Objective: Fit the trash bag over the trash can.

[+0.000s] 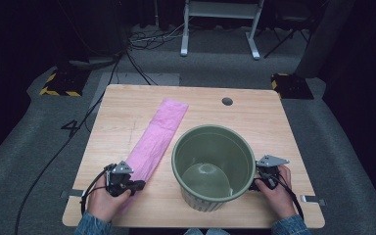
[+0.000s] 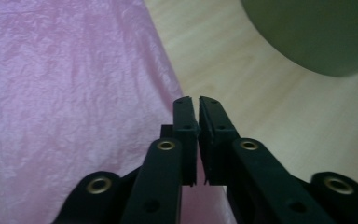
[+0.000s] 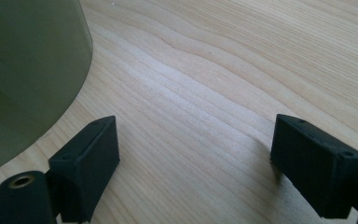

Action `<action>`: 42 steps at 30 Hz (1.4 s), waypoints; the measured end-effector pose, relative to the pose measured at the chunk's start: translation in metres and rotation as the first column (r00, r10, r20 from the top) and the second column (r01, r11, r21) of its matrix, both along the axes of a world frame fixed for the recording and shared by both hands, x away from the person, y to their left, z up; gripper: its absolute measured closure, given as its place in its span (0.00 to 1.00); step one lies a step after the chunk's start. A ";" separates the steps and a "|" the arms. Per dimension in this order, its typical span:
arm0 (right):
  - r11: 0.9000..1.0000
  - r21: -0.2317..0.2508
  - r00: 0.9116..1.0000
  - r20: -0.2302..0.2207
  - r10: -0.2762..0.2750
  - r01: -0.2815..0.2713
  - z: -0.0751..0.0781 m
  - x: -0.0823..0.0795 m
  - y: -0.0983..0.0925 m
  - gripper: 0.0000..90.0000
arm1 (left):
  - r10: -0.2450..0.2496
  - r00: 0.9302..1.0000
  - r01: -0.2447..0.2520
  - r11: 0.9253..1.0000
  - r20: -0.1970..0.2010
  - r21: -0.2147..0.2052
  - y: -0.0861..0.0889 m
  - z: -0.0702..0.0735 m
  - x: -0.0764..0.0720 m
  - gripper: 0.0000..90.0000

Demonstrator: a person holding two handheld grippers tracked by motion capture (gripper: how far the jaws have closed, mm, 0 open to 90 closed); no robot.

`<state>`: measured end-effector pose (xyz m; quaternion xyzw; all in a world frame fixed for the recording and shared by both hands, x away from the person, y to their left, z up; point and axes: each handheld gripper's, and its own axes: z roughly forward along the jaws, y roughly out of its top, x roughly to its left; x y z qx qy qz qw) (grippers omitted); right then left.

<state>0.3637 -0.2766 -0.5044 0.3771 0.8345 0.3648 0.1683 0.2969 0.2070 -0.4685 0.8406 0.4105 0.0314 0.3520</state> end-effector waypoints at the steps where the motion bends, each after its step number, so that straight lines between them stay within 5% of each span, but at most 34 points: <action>1: 1.000 -0.001 1.000 0.000 0.001 -0.001 0.000 0.000 0.000 0.17 | -0.022 1.000 0.022 1.000 -0.004 0.003 -0.004 0.002 -0.006 0.89; 4: 1.000 -0.001 1.000 -0.001 0.005 -0.005 0.000 0.000 0.000 0.17 | -0.065 0.998 0.065 0.998 0.026 0.007 -0.014 0.008 -0.013 0.64; 6: 1.000 0.000 1.000 -0.001 0.006 -0.006 0.000 0.000 -0.001 0.17 | -0.016 0.997 0.014 1.000 0.075 0.023 -0.017 0.017 -0.009 0.45; 9: 1.000 0.000 1.000 0.000 0.008 -0.008 0.000 0.000 -0.001 0.17 | 0.061 0.988 -0.071 0.995 0.139 0.069 -0.017 0.028 0.007 0.30; 15: 1.000 0.000 1.000 -0.001 0.014 -0.014 0.000 0.000 -0.001 0.17 | 0.092 0.976 -0.110 0.991 0.197 0.082 -0.019 0.036 0.046 0.25; 20: 1.000 -0.001 1.000 0.000 0.013 -0.013 0.000 0.000 -0.001 0.17 | 0.121 0.975 -0.141 0.985 0.186 0.099 -0.025 0.034 0.077 0.23; 26: 1.000 -0.001 1.000 0.000 0.011 -0.011 0.000 0.000 -0.001 0.17 | 0.186 0.977 -0.201 0.966 0.102 0.164 -0.034 0.017 0.111 0.25; 31: 1.000 -0.002 1.000 0.002 0.011 -0.011 0.000 0.000 -0.001 0.17 | 0.213 0.976 -0.217 0.950 0.040 0.223 -0.038 0.004 0.125 0.25; 33: 1.000 -0.002 1.000 0.003 0.012 -0.012 0.000 -0.001 -0.002 0.17 | 0.232 0.973 -0.221 0.944 -0.016 0.246 -0.041 0.000 0.130 0.25; 37: 1.000 -0.002 1.000 0.003 0.012 -0.012 0.000 -0.001 -0.002 0.17 | 0.200 0.975 -0.160 0.934 -0.095 0.320 -0.047 -0.003 0.134 0.25; 38: 1.000 -0.002 1.000 0.003 0.012 -0.012 0.000 -0.001 -0.002 0.17 | 0.196 0.976 -0.153 0.930 -0.098 0.335 -0.048 -0.004 0.135 0.25; 39: 1.000 -0.003 1.000 0.003 0.013 -0.013 0.000 -0.001 -0.002 0.17 | 0.198 0.976 -0.152 0.917 -0.088 0.370 -0.050 -0.006 0.136 0.21; 42: 1.000 -0.001 1.000 0.001 0.011 -0.011 0.000 -0.002 -0.002 0.17 | 0.211 0.971 -0.151 0.907 -0.113 0.394 -0.053 -0.004 0.140 0.20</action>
